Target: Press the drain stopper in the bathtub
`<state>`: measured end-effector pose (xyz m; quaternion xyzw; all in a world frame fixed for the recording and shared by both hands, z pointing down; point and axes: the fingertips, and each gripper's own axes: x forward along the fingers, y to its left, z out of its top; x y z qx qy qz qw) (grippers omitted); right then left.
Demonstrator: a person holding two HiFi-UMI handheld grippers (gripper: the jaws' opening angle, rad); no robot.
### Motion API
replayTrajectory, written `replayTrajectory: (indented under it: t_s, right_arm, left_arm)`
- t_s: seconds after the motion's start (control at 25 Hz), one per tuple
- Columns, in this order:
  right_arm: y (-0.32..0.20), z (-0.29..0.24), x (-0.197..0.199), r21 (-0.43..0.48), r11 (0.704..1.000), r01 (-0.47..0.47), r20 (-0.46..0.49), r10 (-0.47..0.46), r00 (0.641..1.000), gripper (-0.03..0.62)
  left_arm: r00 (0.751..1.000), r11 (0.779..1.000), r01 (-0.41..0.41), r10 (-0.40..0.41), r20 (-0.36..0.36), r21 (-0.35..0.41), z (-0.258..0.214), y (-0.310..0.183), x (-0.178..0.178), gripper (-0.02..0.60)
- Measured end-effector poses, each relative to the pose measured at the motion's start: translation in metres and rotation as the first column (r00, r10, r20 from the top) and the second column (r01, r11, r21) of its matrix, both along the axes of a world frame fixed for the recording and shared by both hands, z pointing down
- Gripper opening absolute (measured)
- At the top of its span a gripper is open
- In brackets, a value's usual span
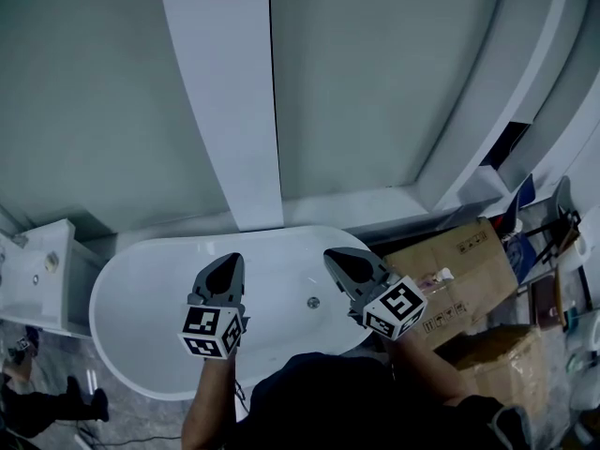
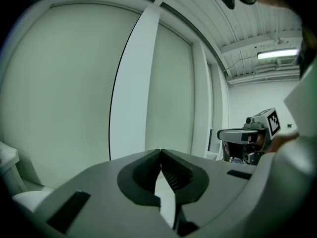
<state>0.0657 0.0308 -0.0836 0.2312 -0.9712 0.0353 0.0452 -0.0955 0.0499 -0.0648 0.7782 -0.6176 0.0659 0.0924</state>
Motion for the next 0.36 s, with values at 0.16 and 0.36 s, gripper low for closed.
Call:
replayTrajectory:
  t_s: [0.16,0.36]
  right_arm:
    - [0.003,0.008,0.004,-0.013,1.0,0.007,-0.003,-0.007,1.0,0.011]
    - [0.006,0.01,0.01,-0.009,1.0,0.017,0.004,-0.017,1.0,0.011]
  left_arm:
    - [1.0,1.0,-0.002,0.002,0.005,0.002,0.0,0.003,0.006,0.015]
    - [1.0,1.0,-0.005,0.004,0.022,0.011,0.0,0.007,0.017,0.015]
